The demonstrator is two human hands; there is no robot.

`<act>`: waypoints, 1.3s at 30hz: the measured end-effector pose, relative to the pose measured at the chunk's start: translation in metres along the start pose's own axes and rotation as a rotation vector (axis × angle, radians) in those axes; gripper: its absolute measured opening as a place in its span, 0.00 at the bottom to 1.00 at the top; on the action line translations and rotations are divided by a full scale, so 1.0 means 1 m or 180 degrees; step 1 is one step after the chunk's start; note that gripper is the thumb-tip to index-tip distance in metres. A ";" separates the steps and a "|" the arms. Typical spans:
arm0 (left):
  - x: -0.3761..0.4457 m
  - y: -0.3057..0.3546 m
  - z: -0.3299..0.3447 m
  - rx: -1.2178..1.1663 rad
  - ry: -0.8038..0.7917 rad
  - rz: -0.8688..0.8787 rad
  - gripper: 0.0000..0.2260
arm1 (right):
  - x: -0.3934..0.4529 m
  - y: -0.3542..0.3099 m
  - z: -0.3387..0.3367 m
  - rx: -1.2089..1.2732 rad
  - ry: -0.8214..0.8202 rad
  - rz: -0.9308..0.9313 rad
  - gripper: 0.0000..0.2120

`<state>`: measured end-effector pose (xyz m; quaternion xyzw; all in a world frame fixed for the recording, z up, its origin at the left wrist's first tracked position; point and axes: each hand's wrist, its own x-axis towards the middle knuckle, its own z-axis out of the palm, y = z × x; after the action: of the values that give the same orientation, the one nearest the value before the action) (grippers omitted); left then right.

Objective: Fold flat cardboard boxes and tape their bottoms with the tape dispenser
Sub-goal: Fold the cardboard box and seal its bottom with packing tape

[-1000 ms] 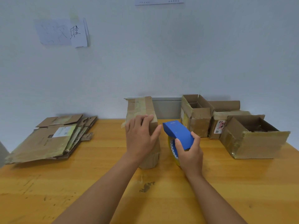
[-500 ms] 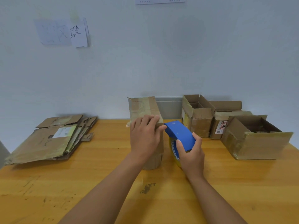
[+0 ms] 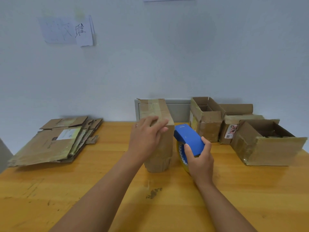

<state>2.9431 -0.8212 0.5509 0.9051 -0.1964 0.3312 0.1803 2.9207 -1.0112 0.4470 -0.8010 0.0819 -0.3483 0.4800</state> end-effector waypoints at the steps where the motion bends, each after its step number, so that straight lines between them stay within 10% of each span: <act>1: 0.000 -0.001 -0.001 -0.0097 -0.0094 -0.0049 0.18 | 0.000 0.001 0.000 0.0007 0.0002 0.0007 0.31; 21: -0.007 -0.030 -0.010 -0.1045 0.0225 0.0189 0.10 | 0.000 0.000 0.000 0.0043 -0.0046 0.0039 0.31; 30: -0.011 -0.025 -0.005 0.0065 0.0885 0.0589 0.11 | 0.001 -0.004 0.000 0.0311 0.0019 0.0162 0.33; 39: -0.004 -0.031 -0.007 -0.1363 -0.0167 0.0308 0.13 | 0.002 0.000 -0.001 0.0608 0.0201 0.0269 0.30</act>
<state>2.9515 -0.7901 0.5476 0.8440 -0.3101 0.2666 0.3471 2.9209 -1.0129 0.4483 -0.7361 0.0971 -0.3591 0.5655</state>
